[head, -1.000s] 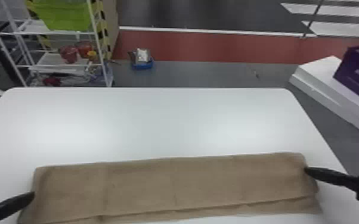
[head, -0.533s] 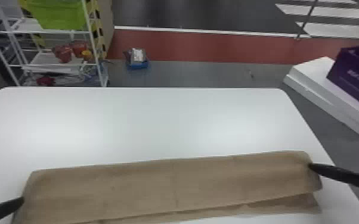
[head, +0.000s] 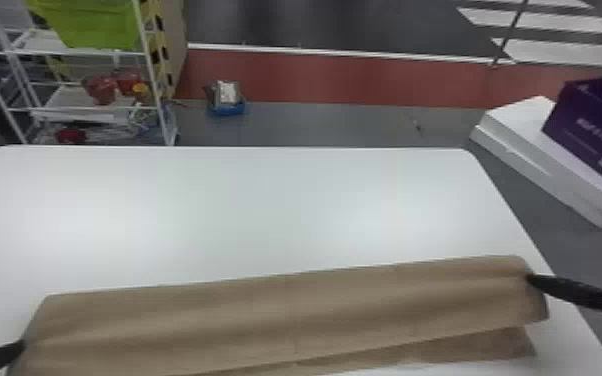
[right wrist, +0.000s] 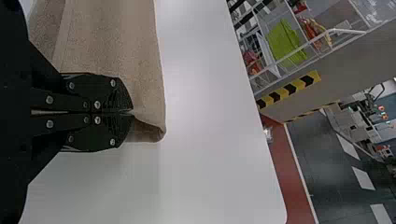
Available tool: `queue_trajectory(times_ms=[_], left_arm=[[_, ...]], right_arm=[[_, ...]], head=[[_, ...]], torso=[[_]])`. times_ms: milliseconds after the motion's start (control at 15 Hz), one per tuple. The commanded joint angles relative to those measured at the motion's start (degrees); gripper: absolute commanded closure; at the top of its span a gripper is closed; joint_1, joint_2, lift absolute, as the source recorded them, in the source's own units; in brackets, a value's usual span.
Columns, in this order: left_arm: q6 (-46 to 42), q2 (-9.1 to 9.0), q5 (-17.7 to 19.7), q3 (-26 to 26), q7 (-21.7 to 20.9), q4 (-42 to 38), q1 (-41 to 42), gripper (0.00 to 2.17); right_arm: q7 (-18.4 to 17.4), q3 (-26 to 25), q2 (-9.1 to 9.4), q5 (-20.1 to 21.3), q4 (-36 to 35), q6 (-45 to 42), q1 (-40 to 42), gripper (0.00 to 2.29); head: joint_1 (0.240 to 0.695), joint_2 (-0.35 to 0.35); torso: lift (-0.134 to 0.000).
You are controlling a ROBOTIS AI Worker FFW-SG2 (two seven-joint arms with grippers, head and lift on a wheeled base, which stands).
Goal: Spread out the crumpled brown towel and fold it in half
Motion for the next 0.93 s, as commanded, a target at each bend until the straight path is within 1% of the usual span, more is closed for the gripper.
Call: queue_trajectory(times_ms=[0, 333, 533, 733, 867], left_arm=[[-0.1, 0.00, 0.1, 0.4, -0.1, 0.1, 0.3, 1.55], [0.2, 0.00, 0.6, 1.2, -0.3, -0.6, 0.4, 1.55], [0.9, -0.09, 0.8, 1.7, -1.6, -0.6, 1.5, 1.55], [1.3, -0.62, 0.9, 1.7, -1.9, -2.1, 2.9, 1.55], [3.2, -0.79, 1.1, 1.7, -2.3, -2.9, 3.3, 1.54]], right_arm=[[0.0, -1.5, -0.63, -0.7, 0.4, -0.5, 0.6, 1.29], [0.2, -3.3, -0.81, -1.8, 0.4, -0.5, 0.7, 1.29], [0.3, -3.9, -1.16, -2.1, 0.5, -0.5, 1.7, 1.29], [0.3, -4.0, -1.16, -2.3, 0.4, -0.5, 2.5, 1.29], [0.2, -4.8, -1.07, -3.2, -0.2, -0.5, 3.3, 1.29]], head=[[0.695, -0.117], [0.695, -0.145], [0.695, -0.152], [0.695, -0.167], [0.695, -0.173]], torso=[[-0.123], [-0.123], [-0.123], [-0.123], [-0.123]])
